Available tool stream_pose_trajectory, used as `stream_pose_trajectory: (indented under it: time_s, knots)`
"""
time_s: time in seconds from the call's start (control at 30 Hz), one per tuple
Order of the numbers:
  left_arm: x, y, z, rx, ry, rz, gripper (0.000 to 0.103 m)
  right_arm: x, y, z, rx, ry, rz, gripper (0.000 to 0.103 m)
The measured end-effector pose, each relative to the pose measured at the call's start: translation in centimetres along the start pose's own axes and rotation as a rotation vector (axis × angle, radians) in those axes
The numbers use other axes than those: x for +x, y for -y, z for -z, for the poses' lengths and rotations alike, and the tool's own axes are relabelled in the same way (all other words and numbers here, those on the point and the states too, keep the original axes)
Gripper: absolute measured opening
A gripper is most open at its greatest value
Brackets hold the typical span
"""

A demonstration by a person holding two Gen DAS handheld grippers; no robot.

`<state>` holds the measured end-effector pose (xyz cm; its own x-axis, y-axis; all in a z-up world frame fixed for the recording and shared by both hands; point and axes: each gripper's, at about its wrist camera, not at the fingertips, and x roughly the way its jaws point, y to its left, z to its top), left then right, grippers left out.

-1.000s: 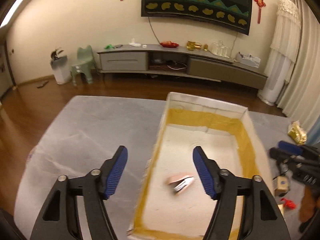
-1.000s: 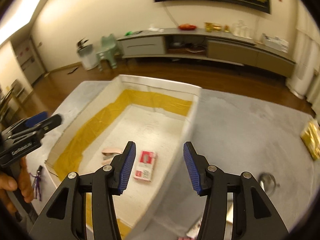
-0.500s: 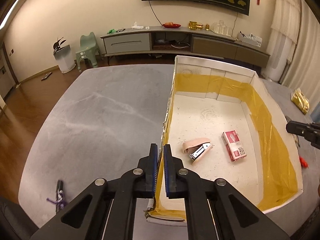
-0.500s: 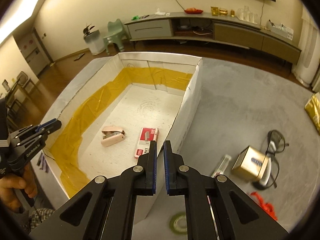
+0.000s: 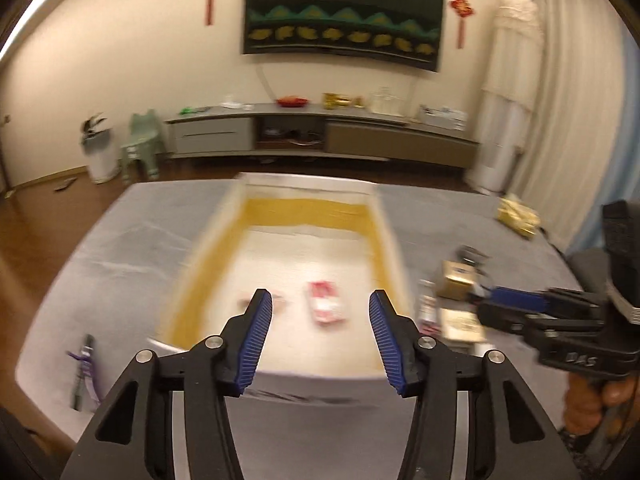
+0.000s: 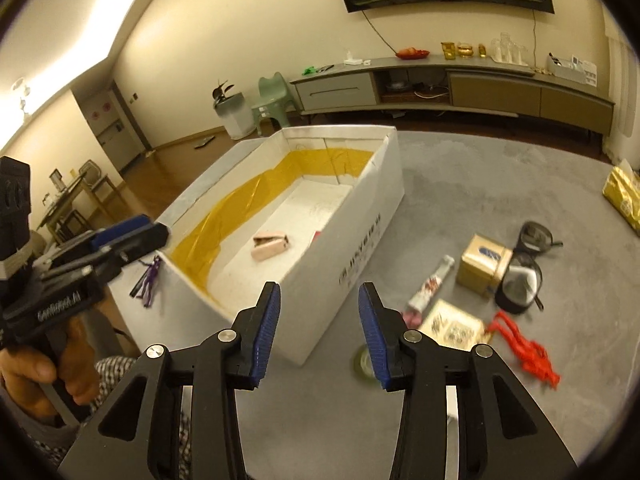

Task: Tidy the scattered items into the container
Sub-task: 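Move both tools back to the table toward the tape roll and red figure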

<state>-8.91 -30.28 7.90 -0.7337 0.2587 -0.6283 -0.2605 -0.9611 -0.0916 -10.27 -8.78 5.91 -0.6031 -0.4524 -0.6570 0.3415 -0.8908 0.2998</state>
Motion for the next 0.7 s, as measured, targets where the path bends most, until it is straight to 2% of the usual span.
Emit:
stream_pose_trajectory:
  time_s: [0.17,0.27,0.53,0.7]
  knots:
    - [0.5,6.2,2.4,0.075,-0.045,0.126,0.052,-2.2,2.4,3.3,0.036,0.002,-0.005,0.044]
    - [1.4,9.1,3.3,0.098,-0.082,0.171,0.052,-3.0,4.4,4.7,0.079,0.000,0.011,0.044]
    - [5.0,13.3,5.6,0.127,-0.174,0.214,0.052,-3.6,8.8,6.6,0.142,-0.002,0.074,0.044]
    - [8.8,14.6,6.6,0.168,-0.227,0.203,0.052,-3.0,11.5,7.5,0.185,-0.028,0.113,0.044]
